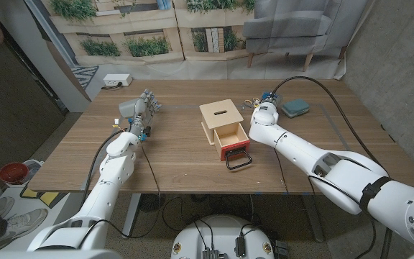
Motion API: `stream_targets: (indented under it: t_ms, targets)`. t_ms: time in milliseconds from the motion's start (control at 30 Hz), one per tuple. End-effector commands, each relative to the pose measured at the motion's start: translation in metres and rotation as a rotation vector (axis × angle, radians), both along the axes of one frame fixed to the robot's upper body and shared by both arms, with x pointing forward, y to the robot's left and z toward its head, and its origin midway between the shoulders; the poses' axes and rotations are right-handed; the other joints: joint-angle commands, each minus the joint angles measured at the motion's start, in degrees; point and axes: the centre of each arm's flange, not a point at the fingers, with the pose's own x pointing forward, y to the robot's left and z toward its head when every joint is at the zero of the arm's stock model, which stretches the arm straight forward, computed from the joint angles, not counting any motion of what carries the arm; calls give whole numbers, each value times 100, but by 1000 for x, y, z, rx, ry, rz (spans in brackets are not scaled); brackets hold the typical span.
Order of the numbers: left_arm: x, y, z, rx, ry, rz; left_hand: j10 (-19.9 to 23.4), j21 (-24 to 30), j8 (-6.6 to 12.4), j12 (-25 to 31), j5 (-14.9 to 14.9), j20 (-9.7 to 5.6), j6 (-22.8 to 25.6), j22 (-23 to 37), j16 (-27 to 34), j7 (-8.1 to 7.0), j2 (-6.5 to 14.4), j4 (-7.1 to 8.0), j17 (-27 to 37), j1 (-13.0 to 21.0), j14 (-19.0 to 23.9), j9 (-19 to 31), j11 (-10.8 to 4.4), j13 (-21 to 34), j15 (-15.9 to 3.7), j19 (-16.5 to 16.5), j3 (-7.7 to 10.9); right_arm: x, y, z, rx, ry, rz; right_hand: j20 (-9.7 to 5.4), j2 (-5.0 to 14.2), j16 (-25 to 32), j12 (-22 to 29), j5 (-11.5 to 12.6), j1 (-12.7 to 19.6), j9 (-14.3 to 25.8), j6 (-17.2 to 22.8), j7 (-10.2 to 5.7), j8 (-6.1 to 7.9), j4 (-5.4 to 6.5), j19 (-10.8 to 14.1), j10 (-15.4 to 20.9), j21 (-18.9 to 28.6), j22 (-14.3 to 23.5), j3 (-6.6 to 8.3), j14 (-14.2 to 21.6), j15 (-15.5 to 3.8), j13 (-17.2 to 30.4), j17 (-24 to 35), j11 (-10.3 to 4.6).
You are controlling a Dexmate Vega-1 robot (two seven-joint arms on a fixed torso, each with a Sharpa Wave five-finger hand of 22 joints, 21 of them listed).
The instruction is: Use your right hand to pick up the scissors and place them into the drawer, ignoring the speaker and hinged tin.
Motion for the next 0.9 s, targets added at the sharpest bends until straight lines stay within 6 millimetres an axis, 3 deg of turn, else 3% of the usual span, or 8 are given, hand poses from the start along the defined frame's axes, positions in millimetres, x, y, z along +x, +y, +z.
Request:
stream_targets:
  t_ms: [33, 567, 900]
  targets:
    - [3, 0, 1, -1, 0, 0, -459, -18, 10, 22, 39, 30, -221, 29, 31, 24, 279, 3, 22, 21, -561, 33, 9, 25, 19, -631, -29, 11, 2, -6, -12, 23, -26, -139, 16, 72, 63, 25, 100, 34, 41, -31, -22, -2, -12, 44, -6, 14, -42, 68, -754, 51, 86, -52]
    - [8, -1, 4, 1, 1, 1, -465, -37, 9, 19, 40, 26, -220, 30, 29, 26, 281, 3, 22, 22, -565, 33, 13, 25, 25, -624, -36, 20, 2, -9, -15, 30, -35, -152, 82, 458, 602, 34, 331, 174, 347, -37, 29, 93, -33, 548, 5, 23, -320, 332, -829, 337, 645, -162]
    - [10, -3, 6, 4, 1, -3, -460, -49, 10, 22, 41, 24, -219, 30, 29, 28, 282, 2, 22, 23, -564, 33, 13, 25, 24, -617, -41, 21, 0, -10, -9, 31, -33, -152, 116, 619, 844, 38, 325, 238, 578, -18, 87, 160, -3, 691, 20, 24, -459, 449, -826, 485, 900, -106]
